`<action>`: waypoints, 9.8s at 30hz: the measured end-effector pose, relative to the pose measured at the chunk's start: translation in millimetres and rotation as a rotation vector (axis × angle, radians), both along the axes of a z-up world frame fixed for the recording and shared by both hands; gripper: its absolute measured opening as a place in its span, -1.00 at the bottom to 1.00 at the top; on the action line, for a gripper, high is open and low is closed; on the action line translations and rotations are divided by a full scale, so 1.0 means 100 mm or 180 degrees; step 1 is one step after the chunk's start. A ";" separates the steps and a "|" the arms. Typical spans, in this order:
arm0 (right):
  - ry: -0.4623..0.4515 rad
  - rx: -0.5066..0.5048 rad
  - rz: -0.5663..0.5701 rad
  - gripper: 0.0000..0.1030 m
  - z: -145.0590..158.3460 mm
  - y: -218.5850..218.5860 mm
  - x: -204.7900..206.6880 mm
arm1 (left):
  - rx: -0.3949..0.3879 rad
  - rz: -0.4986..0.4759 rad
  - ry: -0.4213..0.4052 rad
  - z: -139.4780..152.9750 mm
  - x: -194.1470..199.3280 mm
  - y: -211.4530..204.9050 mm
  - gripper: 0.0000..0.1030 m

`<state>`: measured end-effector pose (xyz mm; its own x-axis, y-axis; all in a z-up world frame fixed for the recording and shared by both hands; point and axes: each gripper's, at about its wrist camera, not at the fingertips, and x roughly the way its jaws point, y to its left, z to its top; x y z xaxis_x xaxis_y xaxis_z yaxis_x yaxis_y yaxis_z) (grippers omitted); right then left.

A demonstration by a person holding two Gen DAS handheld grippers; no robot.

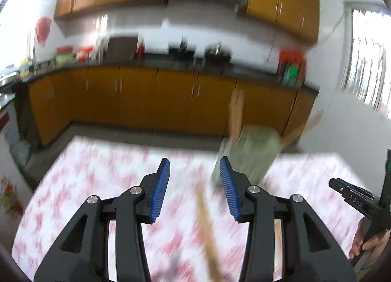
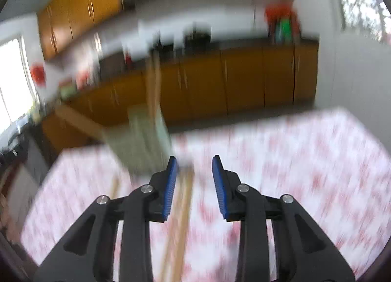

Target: Organize utensils

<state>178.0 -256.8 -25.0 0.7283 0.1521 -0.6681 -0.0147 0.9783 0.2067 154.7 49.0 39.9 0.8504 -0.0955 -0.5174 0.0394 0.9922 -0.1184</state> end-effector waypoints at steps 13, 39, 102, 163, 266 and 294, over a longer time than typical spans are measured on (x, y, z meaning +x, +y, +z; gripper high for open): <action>0.0616 -0.0029 0.0162 -0.79 -0.87 0.35 0.01 | -0.0233 -0.0148 0.0989 -1.12 -0.07 -0.07 -0.25; 0.0477 -0.0322 0.0068 -0.82 -0.86 0.26 -0.07 | 0.0154 -0.0224 0.1218 -1.41 0.05 -0.33 -0.84; 0.0422 -0.0372 -0.0239 -0.82 -0.87 -0.02 0.03 | -0.0078 0.0208 0.1078 -1.42 0.25 0.34 -0.83; -0.0746 -0.0265 -0.0179 -0.84 0.56 -0.17 -0.22 | -0.0097 0.0083 -0.0069 0.23 0.13 0.27 -0.85; 0.0574 -0.0029 -0.0016 -0.84 -0.86 0.16 -0.07 | -0.0141 -0.0312 0.1193 -1.39 -0.09 -0.40 -0.46; 0.0414 -0.0472 -0.0132 -0.80 -0.87 0.08 -0.04 | 0.0295 0.0253 0.1098 -1.46 0.24 0.10 -0.82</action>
<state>173.6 -249.0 -111.8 0.6380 0.0167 -0.7698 0.0438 0.9974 0.0579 178.8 58.7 -105.7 0.6272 0.0246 -0.7785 -0.0649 0.9977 -0.0208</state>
